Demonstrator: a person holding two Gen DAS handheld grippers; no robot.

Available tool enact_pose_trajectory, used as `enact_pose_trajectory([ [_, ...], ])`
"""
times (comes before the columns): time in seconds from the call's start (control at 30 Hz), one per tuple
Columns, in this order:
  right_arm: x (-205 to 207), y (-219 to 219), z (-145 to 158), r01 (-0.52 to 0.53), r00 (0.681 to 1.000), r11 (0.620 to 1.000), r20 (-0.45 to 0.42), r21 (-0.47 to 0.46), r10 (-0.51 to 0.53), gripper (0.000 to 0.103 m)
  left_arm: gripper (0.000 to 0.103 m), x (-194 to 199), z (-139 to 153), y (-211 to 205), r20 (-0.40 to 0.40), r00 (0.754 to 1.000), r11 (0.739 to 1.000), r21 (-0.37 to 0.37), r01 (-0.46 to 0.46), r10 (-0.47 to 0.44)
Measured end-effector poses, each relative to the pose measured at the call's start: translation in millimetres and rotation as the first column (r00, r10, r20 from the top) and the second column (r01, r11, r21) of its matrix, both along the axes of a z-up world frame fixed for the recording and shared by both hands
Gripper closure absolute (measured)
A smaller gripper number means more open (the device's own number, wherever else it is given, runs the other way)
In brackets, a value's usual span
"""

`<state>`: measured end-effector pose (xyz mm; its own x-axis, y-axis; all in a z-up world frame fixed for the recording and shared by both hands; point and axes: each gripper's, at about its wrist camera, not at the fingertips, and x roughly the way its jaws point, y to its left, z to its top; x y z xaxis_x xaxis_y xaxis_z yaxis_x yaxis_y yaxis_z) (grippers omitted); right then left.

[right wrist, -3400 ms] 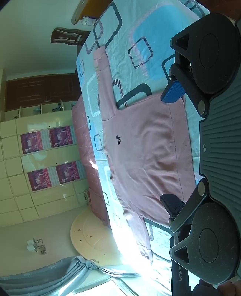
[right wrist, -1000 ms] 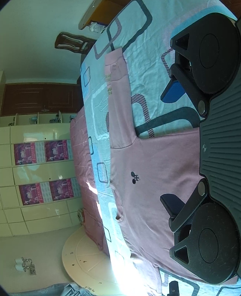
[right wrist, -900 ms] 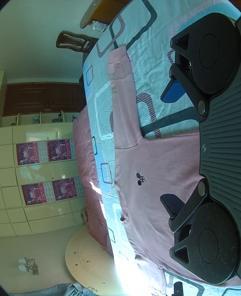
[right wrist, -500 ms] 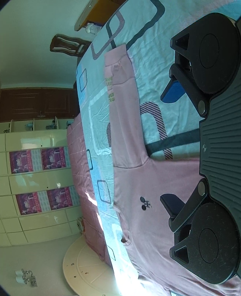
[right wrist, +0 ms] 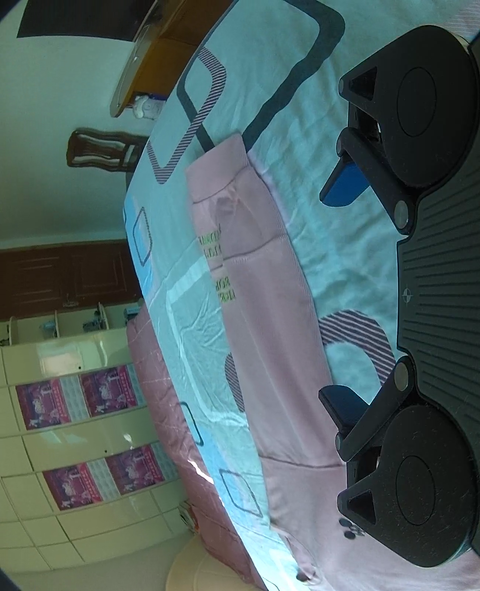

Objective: Fold small clothes
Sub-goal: 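Close the right gripper on the sleeve cuff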

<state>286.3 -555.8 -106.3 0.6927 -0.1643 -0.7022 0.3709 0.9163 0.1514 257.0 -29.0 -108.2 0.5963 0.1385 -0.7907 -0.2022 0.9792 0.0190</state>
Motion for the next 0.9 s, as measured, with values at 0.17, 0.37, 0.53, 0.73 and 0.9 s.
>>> enact_pose_trajectory([
  [0.17,16,-29,-9,0.047,0.999,0.999,-0.027,0.006,-0.047,0.017,0.006,16,-6,-2,0.001,1.0,1.0,0.027,-0.013,0.013],
  [0.37,36,-70,-29,0.135,0.989,0.988,-0.066,0.075,-0.13,0.041,0.013,32,-11,-2,0.001,1.0,0.999,0.038,-0.013,0.013],
  [0.53,44,-98,-42,0.211,0.977,0.965,-0.071,0.155,-0.202,0.041,0.019,43,-16,-1,-0.022,1.0,1.0,0.027,0.001,-0.001],
  [0.73,59,-123,-46,0.28,0.96,0.943,-0.069,0.181,-0.272,0.041,0.02,46,-15,-3,-0.024,1.0,0.998,0.051,0.021,-0.02],
  [0.9,73,-122,-42,0.279,0.959,0.955,-0.073,0.1,-0.273,0.071,0.029,48,-16,-1,-0.026,0.999,0.997,0.06,0.046,-0.045],
])
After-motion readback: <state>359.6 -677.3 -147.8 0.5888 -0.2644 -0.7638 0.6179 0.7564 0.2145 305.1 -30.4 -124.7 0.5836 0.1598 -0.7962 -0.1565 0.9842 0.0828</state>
